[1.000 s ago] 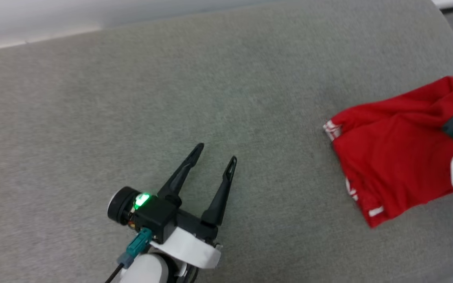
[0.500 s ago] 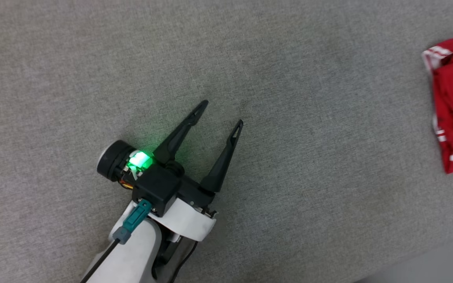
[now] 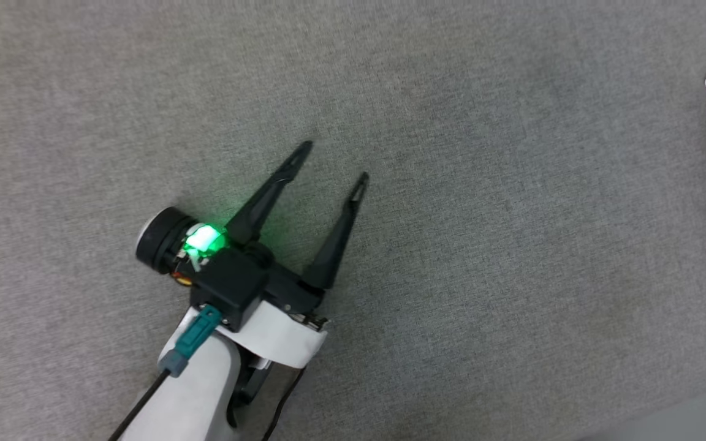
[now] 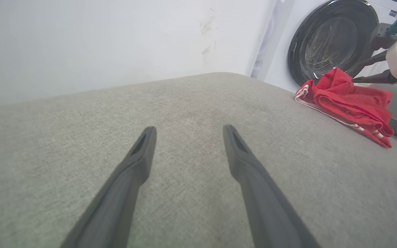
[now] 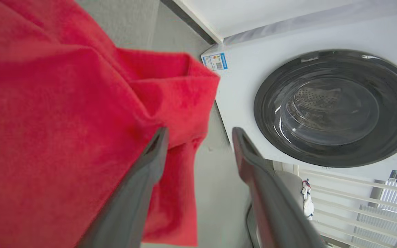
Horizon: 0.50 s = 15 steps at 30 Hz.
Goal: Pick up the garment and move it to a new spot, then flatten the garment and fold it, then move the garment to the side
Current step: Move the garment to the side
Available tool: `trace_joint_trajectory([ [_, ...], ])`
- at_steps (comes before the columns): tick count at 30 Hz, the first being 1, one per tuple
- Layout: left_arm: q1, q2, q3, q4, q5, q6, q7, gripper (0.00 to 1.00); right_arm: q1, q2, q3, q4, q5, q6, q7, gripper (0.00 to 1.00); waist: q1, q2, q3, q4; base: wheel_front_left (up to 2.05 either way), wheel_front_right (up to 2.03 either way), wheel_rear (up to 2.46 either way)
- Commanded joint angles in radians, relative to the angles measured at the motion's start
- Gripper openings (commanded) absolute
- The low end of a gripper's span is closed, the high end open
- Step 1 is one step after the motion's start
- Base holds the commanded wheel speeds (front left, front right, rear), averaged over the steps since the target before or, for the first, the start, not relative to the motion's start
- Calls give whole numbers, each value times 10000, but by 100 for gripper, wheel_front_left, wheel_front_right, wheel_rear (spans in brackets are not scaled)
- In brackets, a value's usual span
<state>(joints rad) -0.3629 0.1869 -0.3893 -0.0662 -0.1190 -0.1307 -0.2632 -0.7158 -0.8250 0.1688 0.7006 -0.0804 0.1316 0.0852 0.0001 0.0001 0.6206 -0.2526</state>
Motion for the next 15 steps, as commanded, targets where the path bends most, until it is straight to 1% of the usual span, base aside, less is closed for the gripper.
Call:
trace_joint_trajectory([
  [1,191,-48,128,31,-86,35,-21,100,-271,169,-201,54,-120,-18,-235,100,-1,-1,-353,60,0,0,0],
  [5,518,-267,526,-37,-175,74,-21,100,-416,527,-593,-183,-131,-18,-779,100,-1,-1,-1151,182,0,0,0],
  [6,846,-344,964,-110,-213,168,-21,100,-374,986,-947,-617,236,-18,-1341,100,-1,-1,-1833,345,0,0,0],
  [7,963,-391,1125,-130,-197,230,-22,100,-313,1144,-1046,-778,376,-16,-1554,100,-1,-1,-2087,420,0,0,0],
  [10,1404,-459,1739,-194,-303,391,-19,100,59,1809,-1322,-1492,925,-16,-2041,100,-1,-1,-2772,592,0,0,0],
  [14,1979,-563,2580,-209,-468,558,-19,100,871,2852,-1883,-2674,1830,-15,-2605,100,-1,-1,-3604,897,0,0,0],
  [15,1979,-563,2580,-209,-468,558,-19,100,871,2852,-1883,-2674,1830,-15,-2605,100,-1,-1,-3604,897,0,0,0],
])
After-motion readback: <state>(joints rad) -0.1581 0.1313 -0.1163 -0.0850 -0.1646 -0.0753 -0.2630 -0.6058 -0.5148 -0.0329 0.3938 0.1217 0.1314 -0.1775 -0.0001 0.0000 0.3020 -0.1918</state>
